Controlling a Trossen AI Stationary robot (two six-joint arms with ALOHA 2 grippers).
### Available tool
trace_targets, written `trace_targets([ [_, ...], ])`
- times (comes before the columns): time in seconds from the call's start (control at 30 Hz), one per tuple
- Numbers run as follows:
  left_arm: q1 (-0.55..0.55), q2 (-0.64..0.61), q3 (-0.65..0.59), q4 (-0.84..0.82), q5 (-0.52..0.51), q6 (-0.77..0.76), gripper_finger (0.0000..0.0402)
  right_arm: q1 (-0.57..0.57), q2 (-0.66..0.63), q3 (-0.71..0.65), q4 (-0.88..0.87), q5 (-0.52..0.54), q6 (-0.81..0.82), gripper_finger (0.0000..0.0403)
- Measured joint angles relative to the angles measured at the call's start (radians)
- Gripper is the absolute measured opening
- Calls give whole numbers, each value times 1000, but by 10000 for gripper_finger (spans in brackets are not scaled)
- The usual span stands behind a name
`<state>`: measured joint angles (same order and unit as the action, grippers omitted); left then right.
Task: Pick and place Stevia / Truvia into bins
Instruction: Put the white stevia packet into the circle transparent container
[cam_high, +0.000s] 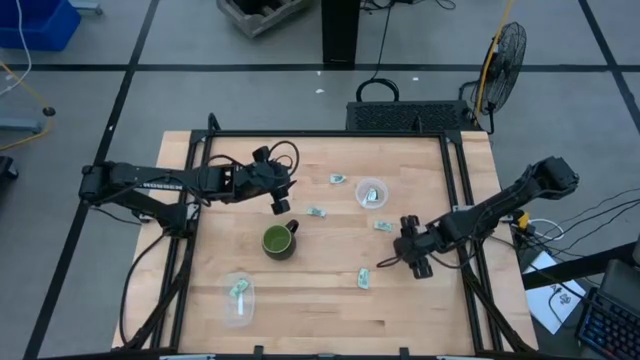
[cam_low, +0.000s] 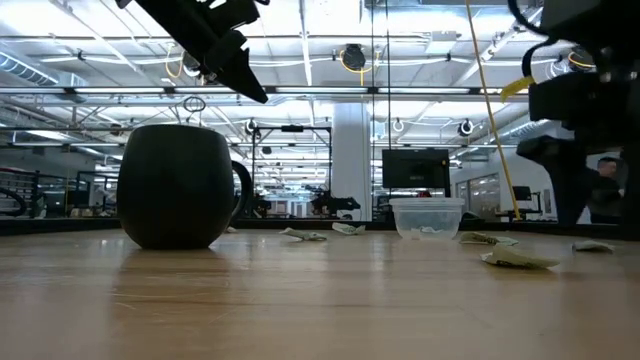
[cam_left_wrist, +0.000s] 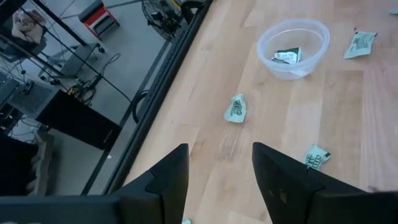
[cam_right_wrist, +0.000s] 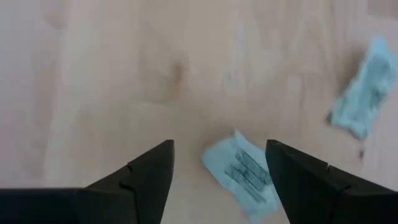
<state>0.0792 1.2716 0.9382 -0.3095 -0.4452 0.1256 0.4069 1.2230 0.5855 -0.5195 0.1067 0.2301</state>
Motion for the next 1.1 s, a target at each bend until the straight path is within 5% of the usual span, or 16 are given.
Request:
trace_targets([
  [0.7,0,0,0,0,40,-26,184,-2,-6,-121,51,66,-157,256],
  [1.1,0,0,0,0,54,-30,184,-146,-4,-126,134,-135,-184,256],
])
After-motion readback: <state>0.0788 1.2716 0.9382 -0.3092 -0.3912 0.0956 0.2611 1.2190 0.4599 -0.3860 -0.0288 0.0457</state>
